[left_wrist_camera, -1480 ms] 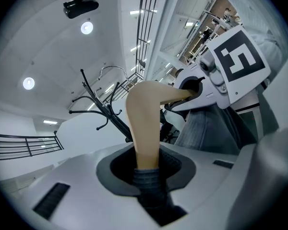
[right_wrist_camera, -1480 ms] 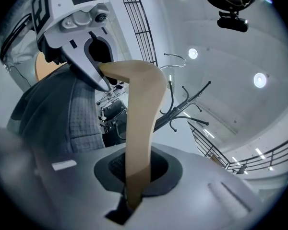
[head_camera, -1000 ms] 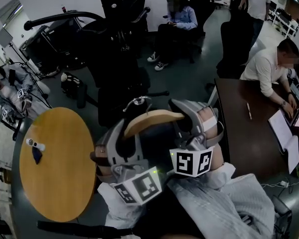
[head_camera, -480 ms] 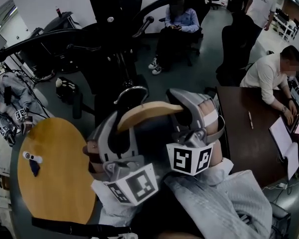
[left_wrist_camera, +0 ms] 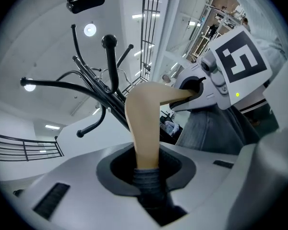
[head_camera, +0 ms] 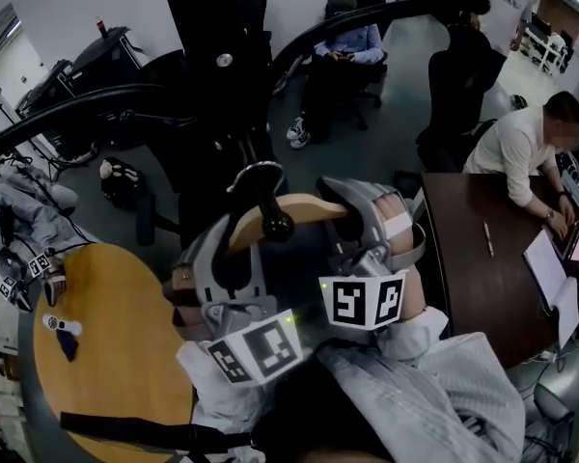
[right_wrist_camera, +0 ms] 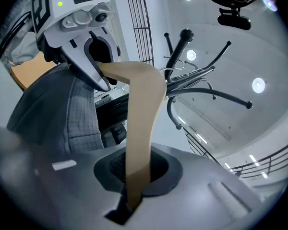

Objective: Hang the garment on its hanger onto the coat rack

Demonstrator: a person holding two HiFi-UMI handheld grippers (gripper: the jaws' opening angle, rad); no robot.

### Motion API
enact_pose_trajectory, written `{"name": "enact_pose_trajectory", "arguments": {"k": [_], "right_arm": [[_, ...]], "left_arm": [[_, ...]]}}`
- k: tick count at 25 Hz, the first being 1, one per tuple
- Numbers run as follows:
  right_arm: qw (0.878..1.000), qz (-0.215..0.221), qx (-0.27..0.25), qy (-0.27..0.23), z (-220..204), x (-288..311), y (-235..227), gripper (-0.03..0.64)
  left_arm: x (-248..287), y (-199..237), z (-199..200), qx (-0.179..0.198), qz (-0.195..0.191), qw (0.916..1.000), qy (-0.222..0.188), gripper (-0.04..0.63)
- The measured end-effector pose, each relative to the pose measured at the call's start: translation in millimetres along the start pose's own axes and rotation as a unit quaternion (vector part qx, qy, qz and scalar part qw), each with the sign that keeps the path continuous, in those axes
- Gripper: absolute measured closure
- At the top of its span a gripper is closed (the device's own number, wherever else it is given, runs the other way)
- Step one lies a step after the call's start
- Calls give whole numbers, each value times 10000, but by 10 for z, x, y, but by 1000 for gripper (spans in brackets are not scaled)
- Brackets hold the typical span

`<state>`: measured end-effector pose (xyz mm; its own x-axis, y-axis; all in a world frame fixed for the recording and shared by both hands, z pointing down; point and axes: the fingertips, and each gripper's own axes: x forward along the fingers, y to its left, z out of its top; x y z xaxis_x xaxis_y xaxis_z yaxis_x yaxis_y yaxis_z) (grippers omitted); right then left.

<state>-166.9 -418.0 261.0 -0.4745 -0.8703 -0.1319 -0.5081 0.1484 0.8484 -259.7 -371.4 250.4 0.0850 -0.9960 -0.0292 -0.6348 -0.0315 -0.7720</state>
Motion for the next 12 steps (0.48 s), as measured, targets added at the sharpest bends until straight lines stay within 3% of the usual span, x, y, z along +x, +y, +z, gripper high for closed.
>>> {"name": "enact_pose_trajectory", "arguments": {"k": [6, 12], "right_arm": [[9997, 241, 60, 56, -87, 214, 190, 611], [9997, 218, 125, 9, -22, 466, 233, 611]], "left_arm": [[173, -48, -223, -69, -143, 9996, 231, 511], [329, 100, -350, 36, -62, 9998, 189, 511]]}}
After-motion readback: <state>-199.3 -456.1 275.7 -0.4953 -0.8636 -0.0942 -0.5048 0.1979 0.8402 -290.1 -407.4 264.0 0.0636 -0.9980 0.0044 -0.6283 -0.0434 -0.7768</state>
